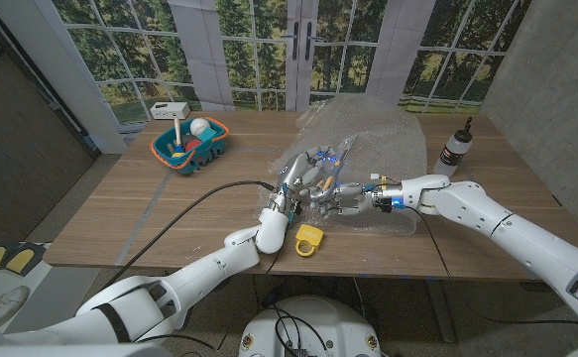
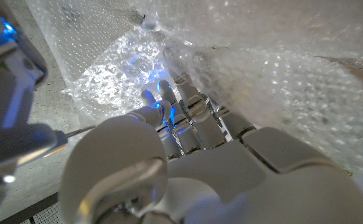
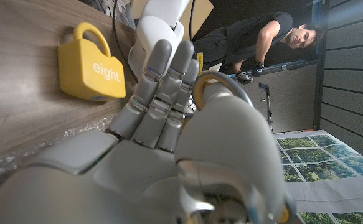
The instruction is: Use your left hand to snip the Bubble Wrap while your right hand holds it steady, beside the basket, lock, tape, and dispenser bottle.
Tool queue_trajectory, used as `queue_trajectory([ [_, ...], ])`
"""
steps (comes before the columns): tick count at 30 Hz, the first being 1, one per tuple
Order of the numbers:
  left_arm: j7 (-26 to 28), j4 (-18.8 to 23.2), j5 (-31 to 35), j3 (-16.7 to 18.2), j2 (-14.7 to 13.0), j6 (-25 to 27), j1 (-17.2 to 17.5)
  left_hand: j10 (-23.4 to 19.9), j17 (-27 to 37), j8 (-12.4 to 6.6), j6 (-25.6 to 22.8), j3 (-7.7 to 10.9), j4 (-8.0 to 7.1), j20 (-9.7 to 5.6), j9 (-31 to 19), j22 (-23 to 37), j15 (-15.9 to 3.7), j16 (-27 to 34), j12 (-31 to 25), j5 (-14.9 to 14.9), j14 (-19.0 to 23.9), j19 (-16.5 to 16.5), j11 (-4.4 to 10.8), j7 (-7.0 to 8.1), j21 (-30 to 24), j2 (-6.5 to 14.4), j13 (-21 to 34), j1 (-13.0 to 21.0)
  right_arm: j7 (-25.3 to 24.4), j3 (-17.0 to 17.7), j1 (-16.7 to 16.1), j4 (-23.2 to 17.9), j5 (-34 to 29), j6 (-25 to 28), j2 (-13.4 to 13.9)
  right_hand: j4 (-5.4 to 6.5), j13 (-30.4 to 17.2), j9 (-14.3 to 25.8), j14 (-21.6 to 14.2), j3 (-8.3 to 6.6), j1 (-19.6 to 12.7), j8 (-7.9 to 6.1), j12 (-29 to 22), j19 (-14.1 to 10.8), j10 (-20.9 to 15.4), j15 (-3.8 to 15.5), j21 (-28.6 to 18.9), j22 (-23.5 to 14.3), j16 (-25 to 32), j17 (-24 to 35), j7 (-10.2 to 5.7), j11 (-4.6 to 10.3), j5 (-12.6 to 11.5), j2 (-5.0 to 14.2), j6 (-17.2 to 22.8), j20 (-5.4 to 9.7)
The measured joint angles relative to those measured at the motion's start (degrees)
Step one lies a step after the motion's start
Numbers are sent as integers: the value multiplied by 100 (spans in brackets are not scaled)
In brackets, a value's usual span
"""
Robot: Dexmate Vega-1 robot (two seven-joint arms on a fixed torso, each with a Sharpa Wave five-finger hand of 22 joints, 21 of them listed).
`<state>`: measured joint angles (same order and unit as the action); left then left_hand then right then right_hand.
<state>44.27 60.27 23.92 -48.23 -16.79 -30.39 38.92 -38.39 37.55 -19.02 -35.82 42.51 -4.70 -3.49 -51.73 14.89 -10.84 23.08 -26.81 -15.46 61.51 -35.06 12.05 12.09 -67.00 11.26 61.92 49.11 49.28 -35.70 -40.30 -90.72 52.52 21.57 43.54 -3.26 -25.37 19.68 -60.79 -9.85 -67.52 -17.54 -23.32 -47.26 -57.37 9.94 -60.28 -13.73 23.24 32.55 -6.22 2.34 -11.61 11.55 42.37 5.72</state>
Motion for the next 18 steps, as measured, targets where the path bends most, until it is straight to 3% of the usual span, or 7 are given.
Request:
queue_trajectory([
  [18,19,38,-24,3,7,10,46,-2,56,163,-104,87,-18,11,173,-207,41,-258,117,68,-64,72,1,17,-172,-62,-193,-63,-427,41,-53,-290,35,285,151,116,-161,280,-43,-319,1,-34,-109,40,-47,19,-162,17,-41,106,30,10,61,-1,-30,-20],
])
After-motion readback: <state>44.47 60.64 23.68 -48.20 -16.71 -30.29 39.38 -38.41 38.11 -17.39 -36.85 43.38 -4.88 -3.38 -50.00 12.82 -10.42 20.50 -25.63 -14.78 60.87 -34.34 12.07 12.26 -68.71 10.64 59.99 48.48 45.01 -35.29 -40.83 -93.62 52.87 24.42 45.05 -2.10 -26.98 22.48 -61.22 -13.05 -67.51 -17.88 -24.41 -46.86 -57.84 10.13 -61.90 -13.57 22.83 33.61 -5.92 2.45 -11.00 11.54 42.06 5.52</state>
